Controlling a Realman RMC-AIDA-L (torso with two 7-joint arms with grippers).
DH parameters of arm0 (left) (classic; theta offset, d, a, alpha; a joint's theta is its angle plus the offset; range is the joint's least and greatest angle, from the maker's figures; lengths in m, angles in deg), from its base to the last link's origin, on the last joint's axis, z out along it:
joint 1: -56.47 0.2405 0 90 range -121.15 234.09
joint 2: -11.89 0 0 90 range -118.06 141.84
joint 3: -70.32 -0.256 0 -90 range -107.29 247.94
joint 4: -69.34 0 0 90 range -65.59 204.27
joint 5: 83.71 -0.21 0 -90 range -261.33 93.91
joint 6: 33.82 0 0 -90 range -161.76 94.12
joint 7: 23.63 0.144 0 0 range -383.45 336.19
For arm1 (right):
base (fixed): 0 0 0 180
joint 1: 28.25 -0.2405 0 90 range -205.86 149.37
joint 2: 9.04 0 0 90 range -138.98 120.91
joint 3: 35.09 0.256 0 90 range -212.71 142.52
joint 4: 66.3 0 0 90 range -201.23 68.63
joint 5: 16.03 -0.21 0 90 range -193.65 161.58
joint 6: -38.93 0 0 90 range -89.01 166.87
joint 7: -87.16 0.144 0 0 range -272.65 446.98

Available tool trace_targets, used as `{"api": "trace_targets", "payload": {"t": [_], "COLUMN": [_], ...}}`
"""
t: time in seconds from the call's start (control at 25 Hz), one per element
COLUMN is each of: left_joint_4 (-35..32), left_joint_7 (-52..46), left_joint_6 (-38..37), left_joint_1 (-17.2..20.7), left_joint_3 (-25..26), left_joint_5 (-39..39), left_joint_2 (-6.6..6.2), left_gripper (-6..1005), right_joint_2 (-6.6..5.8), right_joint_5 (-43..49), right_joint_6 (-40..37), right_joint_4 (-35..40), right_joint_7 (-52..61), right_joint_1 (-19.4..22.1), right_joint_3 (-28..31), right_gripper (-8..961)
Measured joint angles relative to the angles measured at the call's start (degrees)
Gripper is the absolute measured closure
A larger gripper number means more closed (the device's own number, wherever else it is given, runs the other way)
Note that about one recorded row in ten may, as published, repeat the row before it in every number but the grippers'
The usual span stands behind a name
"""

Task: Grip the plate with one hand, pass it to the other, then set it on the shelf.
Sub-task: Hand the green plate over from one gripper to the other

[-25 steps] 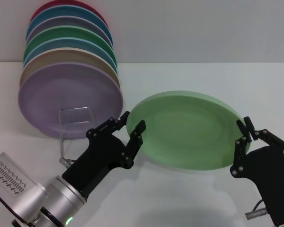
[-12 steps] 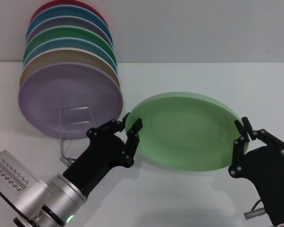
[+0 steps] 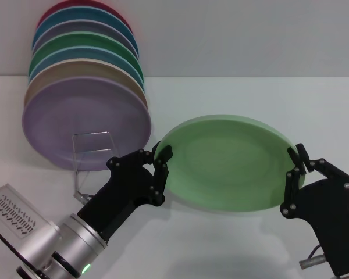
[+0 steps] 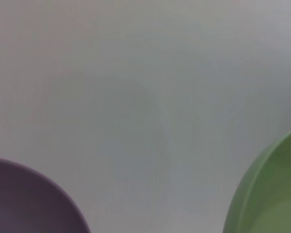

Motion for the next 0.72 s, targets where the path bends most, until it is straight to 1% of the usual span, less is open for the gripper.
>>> {"api": "trace_targets", "payload": {"t": [0.2,0.4,0.72], "left_joint_4": [-0.2,-0.2,-0.2], "left_joint_7": [0.3,0.6,0.7], "left_joint_6": [-0.1,-0.2,0.1], "left_joint_1": [0.0,0.3,0.5], "left_joint_3": [0.6,1.4,1.7], "left_joint_5": [0.0,-0.1,0.1], "left_joint_2": [-0.02,0.00,-0.03], "left_gripper": [921,954,955], "right_joint_2": [0.00,0.00,0.00], "right_joint_5": [-0.2,-0.2,-0.2], "right_joint_6": [0.0,0.0,0.4], "right_joint_4": [0.0,0.3,1.0], "right_joint_7": [0.1,0.1,0.2], "right_joint_1": [-0.2,-0.5,-1.2], "right_joint_3": [0.0,-0.2,-0.7], "right_gripper": [935,934,934]}}
